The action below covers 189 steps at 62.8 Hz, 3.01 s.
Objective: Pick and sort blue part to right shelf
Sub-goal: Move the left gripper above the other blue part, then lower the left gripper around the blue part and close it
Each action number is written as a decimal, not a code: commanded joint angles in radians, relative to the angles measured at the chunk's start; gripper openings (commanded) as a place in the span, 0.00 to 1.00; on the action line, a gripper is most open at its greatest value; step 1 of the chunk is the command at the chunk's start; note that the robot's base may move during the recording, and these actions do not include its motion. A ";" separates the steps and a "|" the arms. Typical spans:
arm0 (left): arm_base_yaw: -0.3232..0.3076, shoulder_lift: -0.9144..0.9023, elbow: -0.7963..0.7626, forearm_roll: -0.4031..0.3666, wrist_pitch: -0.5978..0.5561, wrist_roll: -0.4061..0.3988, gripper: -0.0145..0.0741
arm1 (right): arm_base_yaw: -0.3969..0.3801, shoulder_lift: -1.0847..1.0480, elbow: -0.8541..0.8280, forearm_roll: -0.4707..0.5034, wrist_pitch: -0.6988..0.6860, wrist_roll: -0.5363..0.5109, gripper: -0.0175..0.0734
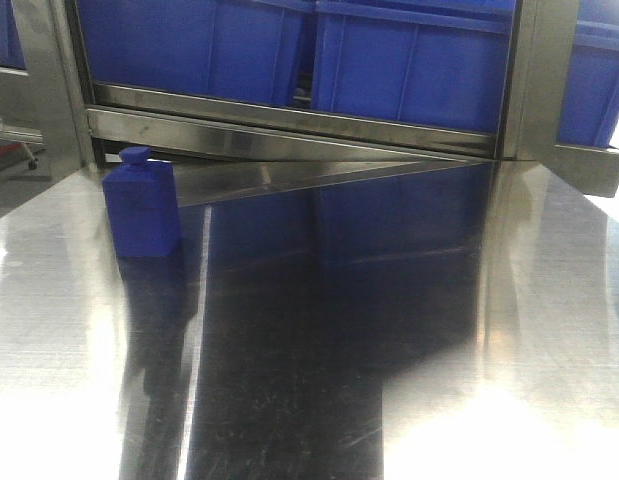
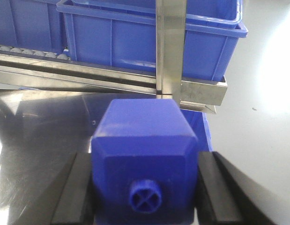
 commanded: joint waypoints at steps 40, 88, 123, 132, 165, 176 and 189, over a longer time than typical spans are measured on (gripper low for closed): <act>-0.008 -0.017 0.022 -0.003 -0.084 -0.002 0.30 | -0.006 0.003 -0.029 -0.006 -0.087 -0.011 0.59; -0.008 0.485 -0.445 0.281 0.274 -0.282 0.30 | -0.006 0.003 -0.029 -0.006 -0.087 -0.011 0.59; -0.292 1.050 -0.898 0.583 0.541 -0.653 0.68 | -0.006 0.003 -0.029 -0.006 -0.087 -0.011 0.59; -0.355 1.189 -1.045 0.581 0.679 -0.673 0.67 | -0.006 0.003 -0.029 -0.006 -0.087 -0.011 0.59; -0.459 1.524 -1.423 0.348 0.882 -0.649 0.66 | -0.006 0.003 -0.029 -0.006 -0.087 -0.011 0.59; -0.459 1.630 -1.563 0.316 1.034 -0.538 0.66 | -0.006 0.003 -0.029 -0.006 -0.087 -0.011 0.59; -0.459 1.707 -1.646 0.285 1.035 -0.538 0.66 | -0.006 0.003 -0.029 -0.006 -0.087 -0.011 0.59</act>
